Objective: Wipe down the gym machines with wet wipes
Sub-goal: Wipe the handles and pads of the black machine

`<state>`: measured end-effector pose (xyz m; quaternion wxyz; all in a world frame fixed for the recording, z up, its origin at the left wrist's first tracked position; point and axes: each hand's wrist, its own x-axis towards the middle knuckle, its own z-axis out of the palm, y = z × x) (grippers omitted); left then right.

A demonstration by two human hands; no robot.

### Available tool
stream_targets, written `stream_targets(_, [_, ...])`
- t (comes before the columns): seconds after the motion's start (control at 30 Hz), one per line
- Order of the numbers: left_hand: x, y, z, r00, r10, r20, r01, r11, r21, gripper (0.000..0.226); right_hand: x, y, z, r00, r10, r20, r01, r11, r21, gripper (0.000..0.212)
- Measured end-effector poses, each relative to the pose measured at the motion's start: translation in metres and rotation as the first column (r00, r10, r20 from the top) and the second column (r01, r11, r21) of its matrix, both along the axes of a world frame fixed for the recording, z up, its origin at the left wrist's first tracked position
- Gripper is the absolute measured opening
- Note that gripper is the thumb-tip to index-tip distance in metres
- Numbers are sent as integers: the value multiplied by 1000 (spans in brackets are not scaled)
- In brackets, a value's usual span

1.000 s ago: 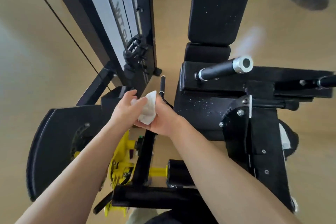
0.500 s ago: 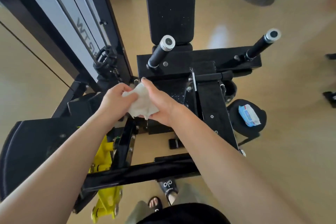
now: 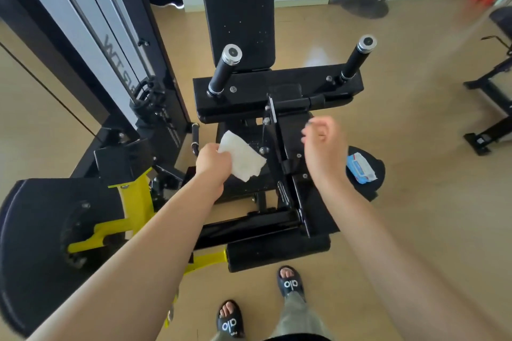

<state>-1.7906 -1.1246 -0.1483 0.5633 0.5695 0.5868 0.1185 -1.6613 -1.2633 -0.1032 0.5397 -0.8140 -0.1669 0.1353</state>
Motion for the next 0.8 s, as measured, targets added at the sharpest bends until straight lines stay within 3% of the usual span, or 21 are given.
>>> stream_targets(0.1, [30,-10,-1,995,88,-35,-88,996,14,46,37,-12,-9,993,-117,16,118,990,-77,25])
stream_targets(0.23, [77,-15,-4,988,152,-38,-152,988,6,39,68,-6,-27,996,11,-85,-32,966,-257,45])
stream_targets(0.37, [111,-20,-13,992,127,2,-127,992,11,36,78,7,-28,920,169,-354,-255,943,-213,50])
stream_targets(0.5, [97,-18,-16,996,86,31,-87,996,11,35,81,17,-33,832,185,-523,-287,950,-121,55])
stream_targets(0.8, [67,-64,28,996,77,45,-82,989,126,20,85,7,-39,841,322,-435,-384,921,-60,44])
